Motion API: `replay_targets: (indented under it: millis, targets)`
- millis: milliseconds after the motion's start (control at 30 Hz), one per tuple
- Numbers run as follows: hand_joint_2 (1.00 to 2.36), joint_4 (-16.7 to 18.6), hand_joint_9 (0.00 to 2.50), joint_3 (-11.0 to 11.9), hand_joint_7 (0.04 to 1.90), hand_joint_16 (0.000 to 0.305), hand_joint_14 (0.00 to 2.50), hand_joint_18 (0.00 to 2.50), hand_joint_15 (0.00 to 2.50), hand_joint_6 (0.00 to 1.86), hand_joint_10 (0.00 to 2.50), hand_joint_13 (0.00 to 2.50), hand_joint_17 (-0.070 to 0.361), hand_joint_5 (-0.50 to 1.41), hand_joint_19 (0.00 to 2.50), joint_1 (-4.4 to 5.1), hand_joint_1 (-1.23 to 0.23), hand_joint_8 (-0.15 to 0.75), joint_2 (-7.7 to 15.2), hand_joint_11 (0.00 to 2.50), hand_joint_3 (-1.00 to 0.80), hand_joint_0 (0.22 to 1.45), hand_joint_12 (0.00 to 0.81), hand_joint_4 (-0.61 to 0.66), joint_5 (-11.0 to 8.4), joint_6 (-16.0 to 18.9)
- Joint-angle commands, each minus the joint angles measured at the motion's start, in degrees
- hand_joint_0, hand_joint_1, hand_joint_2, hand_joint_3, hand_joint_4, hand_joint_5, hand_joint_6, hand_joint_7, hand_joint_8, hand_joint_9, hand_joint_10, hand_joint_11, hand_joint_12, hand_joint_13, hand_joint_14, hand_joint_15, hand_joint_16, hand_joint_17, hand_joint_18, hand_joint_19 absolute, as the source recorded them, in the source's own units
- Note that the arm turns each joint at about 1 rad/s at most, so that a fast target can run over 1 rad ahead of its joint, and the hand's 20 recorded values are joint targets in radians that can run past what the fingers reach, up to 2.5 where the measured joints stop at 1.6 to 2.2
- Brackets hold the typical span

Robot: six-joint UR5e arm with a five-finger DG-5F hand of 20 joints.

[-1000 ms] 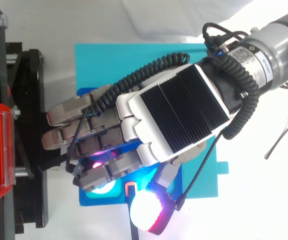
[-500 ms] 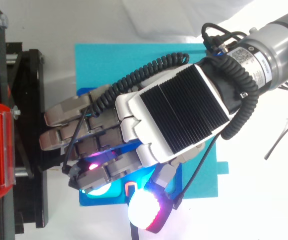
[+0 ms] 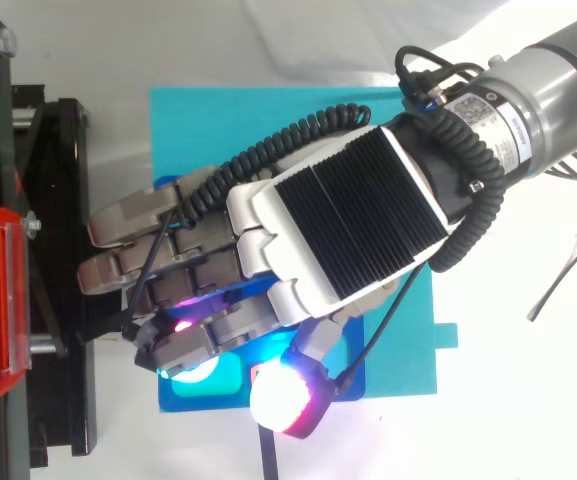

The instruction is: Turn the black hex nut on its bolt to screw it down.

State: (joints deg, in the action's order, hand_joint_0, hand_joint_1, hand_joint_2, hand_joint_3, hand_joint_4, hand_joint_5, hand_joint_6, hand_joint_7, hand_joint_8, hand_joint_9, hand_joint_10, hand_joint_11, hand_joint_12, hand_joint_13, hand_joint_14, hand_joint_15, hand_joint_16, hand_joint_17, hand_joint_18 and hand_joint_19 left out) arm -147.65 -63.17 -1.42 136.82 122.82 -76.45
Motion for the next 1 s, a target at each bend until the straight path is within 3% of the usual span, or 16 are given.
replay_targets:
  millis: [0,333,767,967]
  targets:
    - [1.00,-0.2,0.63,0.0,1.31,0.053,0.00,0.19,0.00,0.50,0.00,0.34,0.120,-0.11,0.16,-0.07,-0.58,0.234,0.0,0.10,-0.50,0.41,0.304,0.20,-0.04,0.0]
    - [1.00,-0.4,0.61,0.0,1.30,0.061,0.00,0.23,0.00,0.50,0.00,0.35,0.138,-0.12,0.13,-0.16,-0.62,0.265,0.0,0.11,-0.50,0.34,0.342,0.25,0.14,0.0]
    - [1.00,-0.2,0.64,0.0,1.18,0.072,0.00,0.27,0.00,0.50,0.00,0.36,0.162,-0.11,0.15,-0.51,-0.33,0.308,0.0,0.07,-0.50,0.26,0.390,0.30,0.84,0.0]
    - [1.00,-0.5,0.61,0.0,1.03,0.071,0.00,0.26,0.00,0.50,0.00,0.35,0.161,-0.14,0.15,-0.78,-0.34,0.301,0.0,0.04,-0.50,0.27,0.387,0.31,1.63,0.0]
